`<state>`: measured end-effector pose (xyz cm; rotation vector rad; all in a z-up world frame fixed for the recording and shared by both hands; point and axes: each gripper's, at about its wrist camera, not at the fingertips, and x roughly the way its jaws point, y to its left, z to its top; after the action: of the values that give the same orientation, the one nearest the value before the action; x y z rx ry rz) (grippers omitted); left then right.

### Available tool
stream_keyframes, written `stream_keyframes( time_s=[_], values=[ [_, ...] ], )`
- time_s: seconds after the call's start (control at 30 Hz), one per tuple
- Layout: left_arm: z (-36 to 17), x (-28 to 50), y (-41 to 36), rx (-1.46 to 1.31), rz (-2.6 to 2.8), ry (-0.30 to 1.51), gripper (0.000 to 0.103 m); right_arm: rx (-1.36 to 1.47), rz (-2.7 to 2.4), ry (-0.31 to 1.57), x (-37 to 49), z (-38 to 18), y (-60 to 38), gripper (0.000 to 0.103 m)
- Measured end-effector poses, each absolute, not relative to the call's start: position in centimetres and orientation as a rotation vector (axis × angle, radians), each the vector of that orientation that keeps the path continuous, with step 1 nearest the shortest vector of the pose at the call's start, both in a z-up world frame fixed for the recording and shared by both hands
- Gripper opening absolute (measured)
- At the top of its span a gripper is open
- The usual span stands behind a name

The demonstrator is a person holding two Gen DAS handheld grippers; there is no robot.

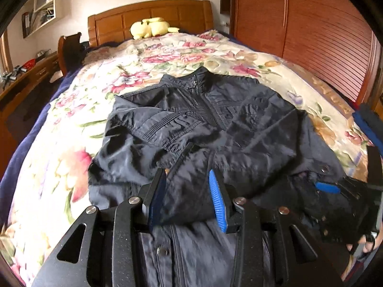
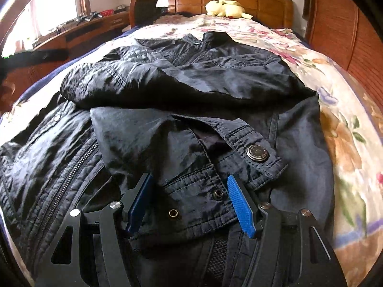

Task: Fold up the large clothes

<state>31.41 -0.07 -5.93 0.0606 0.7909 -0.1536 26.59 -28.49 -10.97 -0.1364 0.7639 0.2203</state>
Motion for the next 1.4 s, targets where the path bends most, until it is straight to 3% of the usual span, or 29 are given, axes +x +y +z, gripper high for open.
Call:
stream_keyframes(
  time_s=[0.3,0.67,0.73,0.8,0.93,1.4],
  values=[
    [-8.9,35.2,1.3,0.017,-0.124,0.908,0.039,-0.108,0.237,0.762,26.6,-11.0,-28.9,0.067],
    [-10.2,33.8,0.0,0.030,-0.210,0.946,0.038,-0.115,0.236,0.765,26.8,-11.0,-28.9,0.067],
    [-10.3,33.7,0.0,0.028,-0.228,0.954,0.035,-0.116,0.236,0.765,26.8,-11.0,-28.9,0.067],
    [-10.4,33.4,-0.1,0.038,-0.240,0.963,0.019,-0.115,0.237,0.765,26.8,-11.1,-28.9,0.067],
    [-10.7,32.4,-0.3,0.021,-0.284,0.974,0.005,-0.115,0.237,0.765,26.8,-11.1,-28.9,0.067],
    [-8.8,20.9,-1.1,0.044,-0.291,0.795,0.002,-0.102,0.241,0.761,26.7,-10.9,-29.1,0.067]
  ],
)
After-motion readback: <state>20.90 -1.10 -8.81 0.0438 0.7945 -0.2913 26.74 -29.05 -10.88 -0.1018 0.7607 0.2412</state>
